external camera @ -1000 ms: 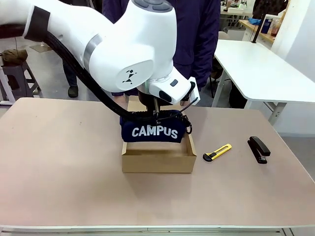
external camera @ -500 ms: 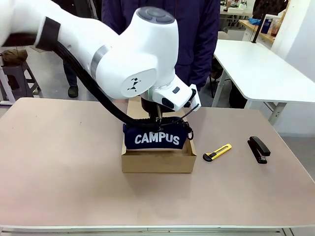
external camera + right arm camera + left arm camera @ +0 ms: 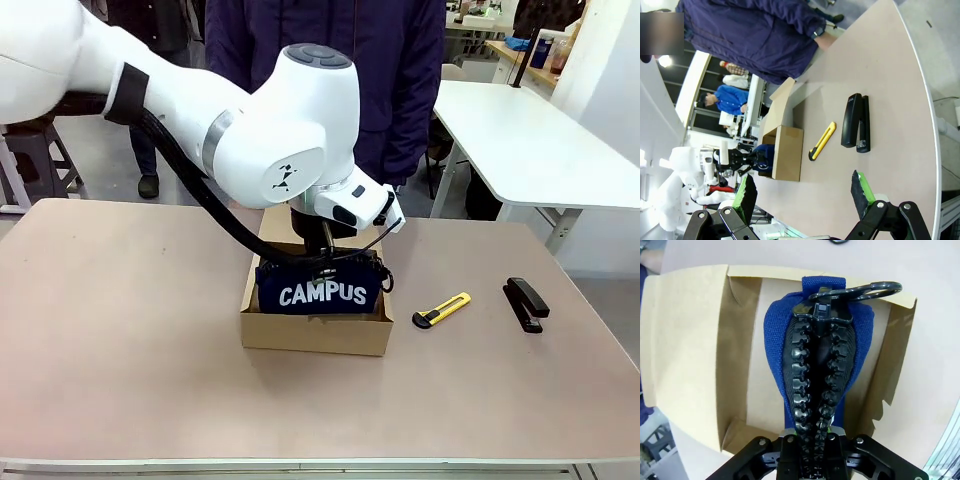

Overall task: Pack the item into the box.
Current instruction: Pick up the item indicated by the person and place it inside the Mailer Box.

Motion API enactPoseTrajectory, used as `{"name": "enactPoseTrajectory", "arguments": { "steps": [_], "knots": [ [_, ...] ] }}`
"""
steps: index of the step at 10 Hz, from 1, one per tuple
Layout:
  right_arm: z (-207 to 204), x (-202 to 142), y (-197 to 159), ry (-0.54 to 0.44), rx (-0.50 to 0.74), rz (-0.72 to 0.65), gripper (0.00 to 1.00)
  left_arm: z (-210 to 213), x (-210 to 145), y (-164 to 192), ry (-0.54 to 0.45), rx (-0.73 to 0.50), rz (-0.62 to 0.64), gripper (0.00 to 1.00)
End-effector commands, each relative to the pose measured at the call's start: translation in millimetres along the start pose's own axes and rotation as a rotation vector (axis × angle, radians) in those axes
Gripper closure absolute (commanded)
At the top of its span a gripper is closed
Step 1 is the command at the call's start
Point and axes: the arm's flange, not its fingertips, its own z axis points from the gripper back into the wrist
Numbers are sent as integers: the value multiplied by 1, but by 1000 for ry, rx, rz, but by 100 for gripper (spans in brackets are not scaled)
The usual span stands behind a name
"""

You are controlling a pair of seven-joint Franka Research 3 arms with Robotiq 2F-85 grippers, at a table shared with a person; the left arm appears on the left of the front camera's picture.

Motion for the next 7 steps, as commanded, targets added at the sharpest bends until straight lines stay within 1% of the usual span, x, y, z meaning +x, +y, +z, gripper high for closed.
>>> {"name": "enactPoseTrajectory", "arguments": {
  "steps": [1, 4, 7],
  "knots": [
    [-2, 3, 0, -21, 19, 23, 0, -4, 3, 2, 31, -19, -20, 100],
    [-2, 3, 0, -21, 19, 23, 0, -19, 4, 1, 83, -7, -49, 100],
    [-2, 3, 0, -21, 19, 23, 0, -23, 3, -3, 98, -4, -65, 100]
  ]
}}
